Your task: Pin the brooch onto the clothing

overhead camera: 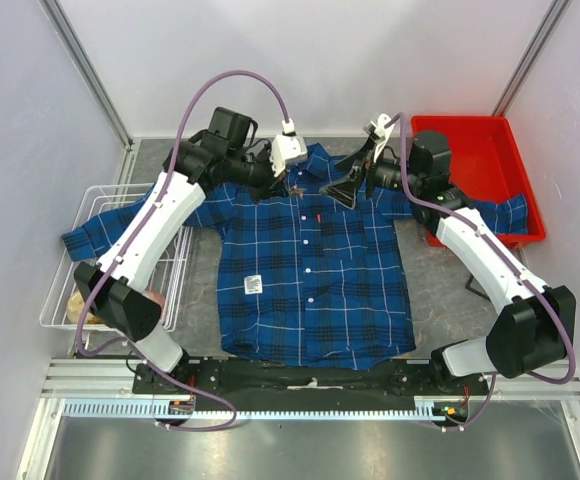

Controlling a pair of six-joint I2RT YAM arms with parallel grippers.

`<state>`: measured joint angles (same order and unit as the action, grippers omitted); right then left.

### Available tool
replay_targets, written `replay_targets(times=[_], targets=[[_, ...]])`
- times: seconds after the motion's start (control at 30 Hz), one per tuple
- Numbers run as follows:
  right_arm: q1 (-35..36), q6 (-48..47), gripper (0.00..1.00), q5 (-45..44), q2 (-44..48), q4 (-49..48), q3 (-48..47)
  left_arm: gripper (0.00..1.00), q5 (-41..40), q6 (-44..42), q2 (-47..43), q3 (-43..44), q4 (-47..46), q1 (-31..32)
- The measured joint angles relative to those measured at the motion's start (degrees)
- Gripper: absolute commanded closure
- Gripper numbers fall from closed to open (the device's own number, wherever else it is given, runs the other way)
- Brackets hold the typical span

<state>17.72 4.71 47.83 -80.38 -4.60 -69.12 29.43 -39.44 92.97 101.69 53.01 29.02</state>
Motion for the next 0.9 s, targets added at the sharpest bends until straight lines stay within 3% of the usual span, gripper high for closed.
replay_targets(times=[0.17,0.5,0.6,0.7,0.9], targets=[[1.42,-3.91,0.16,2.73,-0.09,3.34,0.11,0.98,11.17,8.92,3.43,3.58,2.47,-4.02],[6.88,-10.40,0.21,3.56,-1.60,8.70,0.09,0.98,23.15,18.71,4.59,2.84,3.48,-6.47],[7.98,-11.63,0.38,3.02,-2.99,9.81,-0.11,0.98,25.00,20.06,4.59,1.99,3.43,-6.47],[8.68,-13.16,0.64,1.97,-4.00,10.67,-0.33,0.98,26.43,20.74,4.59,1.73,3.39,-6.82],[9.07,-16.00,1.00,0.85,-4.11,12.02,-0.83,0.98,27.54,21.14,4.59,1.44,2.91,-8.04]])
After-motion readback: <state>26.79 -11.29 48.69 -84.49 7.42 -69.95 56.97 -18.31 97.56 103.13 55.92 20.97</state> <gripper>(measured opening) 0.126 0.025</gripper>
